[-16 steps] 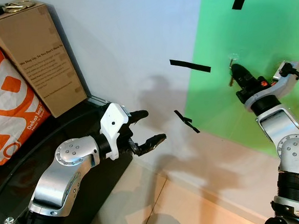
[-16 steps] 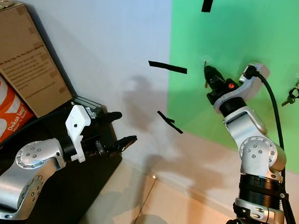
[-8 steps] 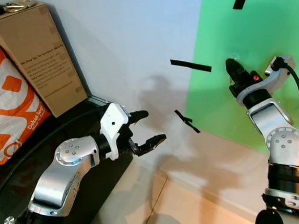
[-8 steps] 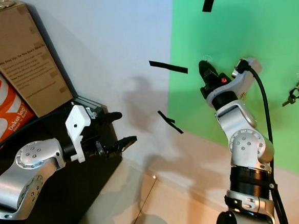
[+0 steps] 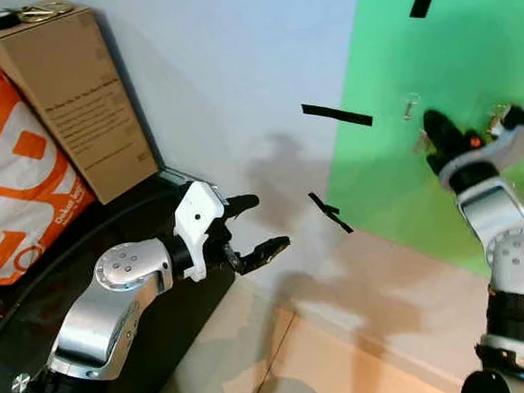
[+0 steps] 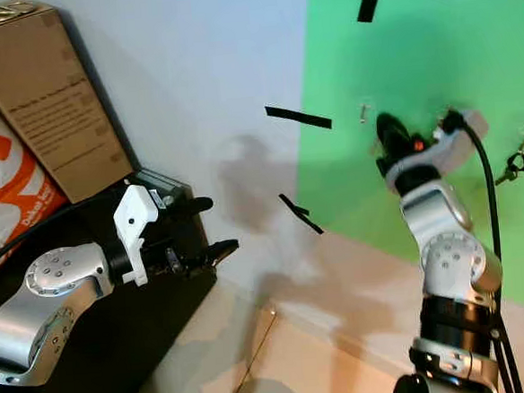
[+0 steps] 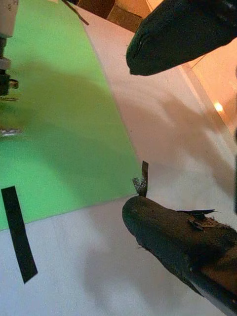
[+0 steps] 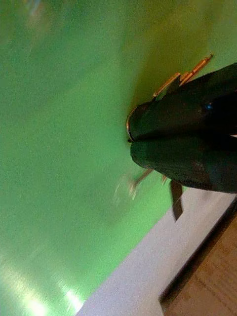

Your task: Hang keys on a hook

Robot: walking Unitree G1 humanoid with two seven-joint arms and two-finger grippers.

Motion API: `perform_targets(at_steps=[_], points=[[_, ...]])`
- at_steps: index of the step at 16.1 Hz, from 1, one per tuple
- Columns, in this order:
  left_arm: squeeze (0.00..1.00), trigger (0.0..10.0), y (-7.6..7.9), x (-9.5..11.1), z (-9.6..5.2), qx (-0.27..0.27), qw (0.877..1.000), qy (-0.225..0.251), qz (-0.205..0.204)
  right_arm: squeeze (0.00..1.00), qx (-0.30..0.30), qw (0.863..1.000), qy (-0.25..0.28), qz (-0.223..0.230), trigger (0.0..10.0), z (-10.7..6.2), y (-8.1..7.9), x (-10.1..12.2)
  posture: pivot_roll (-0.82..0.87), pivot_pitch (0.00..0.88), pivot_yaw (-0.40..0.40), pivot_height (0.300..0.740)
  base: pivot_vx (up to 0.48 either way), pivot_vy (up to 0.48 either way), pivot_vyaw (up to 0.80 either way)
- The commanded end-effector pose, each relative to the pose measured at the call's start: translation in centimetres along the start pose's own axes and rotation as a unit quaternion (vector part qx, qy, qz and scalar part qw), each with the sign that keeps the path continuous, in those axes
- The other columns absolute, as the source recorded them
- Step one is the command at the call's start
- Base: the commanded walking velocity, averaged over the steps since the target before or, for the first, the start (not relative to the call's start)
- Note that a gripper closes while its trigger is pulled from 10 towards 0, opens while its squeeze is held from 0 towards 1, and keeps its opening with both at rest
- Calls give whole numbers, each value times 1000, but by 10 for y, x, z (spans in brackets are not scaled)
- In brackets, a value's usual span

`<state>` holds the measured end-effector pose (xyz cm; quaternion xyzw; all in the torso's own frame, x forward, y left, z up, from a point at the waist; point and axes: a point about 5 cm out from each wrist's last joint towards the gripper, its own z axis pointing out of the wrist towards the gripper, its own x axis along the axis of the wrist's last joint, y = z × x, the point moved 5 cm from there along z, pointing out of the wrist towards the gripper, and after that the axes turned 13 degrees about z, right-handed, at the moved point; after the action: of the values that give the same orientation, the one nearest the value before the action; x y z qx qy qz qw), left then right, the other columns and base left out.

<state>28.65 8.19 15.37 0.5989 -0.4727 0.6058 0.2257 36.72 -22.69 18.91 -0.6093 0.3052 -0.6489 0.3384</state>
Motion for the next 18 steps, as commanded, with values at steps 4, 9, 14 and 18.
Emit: perform_targets(at_steps=[4,9,14,18], points=[[0,10000,0,6,2,-5,1000,6,9,0,2,999,-46,-24,10000,-7,2,-16,-10,0,69,740,0,0,0],[0,10000,-4,9,2,-2,1000,10,18,0,294,943,-149,-49,10000,-47,-88,-29,-21,0,69,740,0,0,0],[0,10000,-4,23,5,-9,999,28,34,0,449,858,-247,-34,10000,-92,-128,-43,-25,0,61,740,0,0,0],[0,10000,-2,24,7,-12,999,31,32,0,481,837,-262,-17,10000,-102,-136,-42,-23,0,53,740,0,0,0]])
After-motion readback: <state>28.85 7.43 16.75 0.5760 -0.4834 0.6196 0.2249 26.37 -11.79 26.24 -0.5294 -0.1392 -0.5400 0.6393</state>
